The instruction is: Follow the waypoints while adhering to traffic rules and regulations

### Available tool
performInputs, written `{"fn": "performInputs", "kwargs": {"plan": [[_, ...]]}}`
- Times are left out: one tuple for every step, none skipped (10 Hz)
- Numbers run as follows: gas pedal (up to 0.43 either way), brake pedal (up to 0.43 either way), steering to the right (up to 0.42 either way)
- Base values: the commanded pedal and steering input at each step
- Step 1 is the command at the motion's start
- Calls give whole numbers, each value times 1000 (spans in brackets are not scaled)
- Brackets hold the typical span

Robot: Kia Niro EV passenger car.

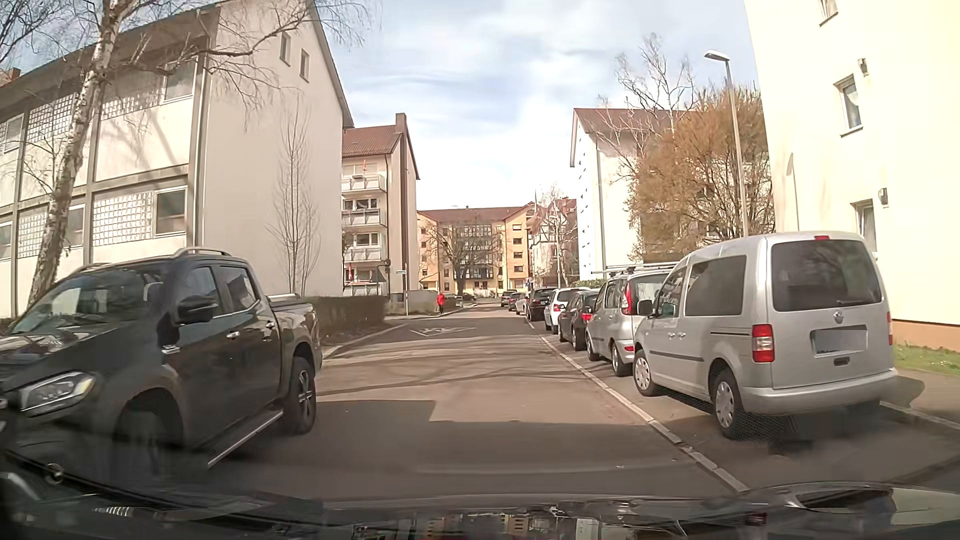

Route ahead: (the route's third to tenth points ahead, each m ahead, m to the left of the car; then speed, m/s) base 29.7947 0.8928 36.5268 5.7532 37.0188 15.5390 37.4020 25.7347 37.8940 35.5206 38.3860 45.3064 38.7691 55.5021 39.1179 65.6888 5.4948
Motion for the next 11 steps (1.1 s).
{"fn": "performInputs", "kwargs": {"plan": [[79,0,-8],[67,0,-8],[67,0,-7],[67,0,-6],[67,0,-4],[47,0,0],[47,0,0],[47,0,0],[39,0,-1],[0,0,3],[0,0,3]]}}
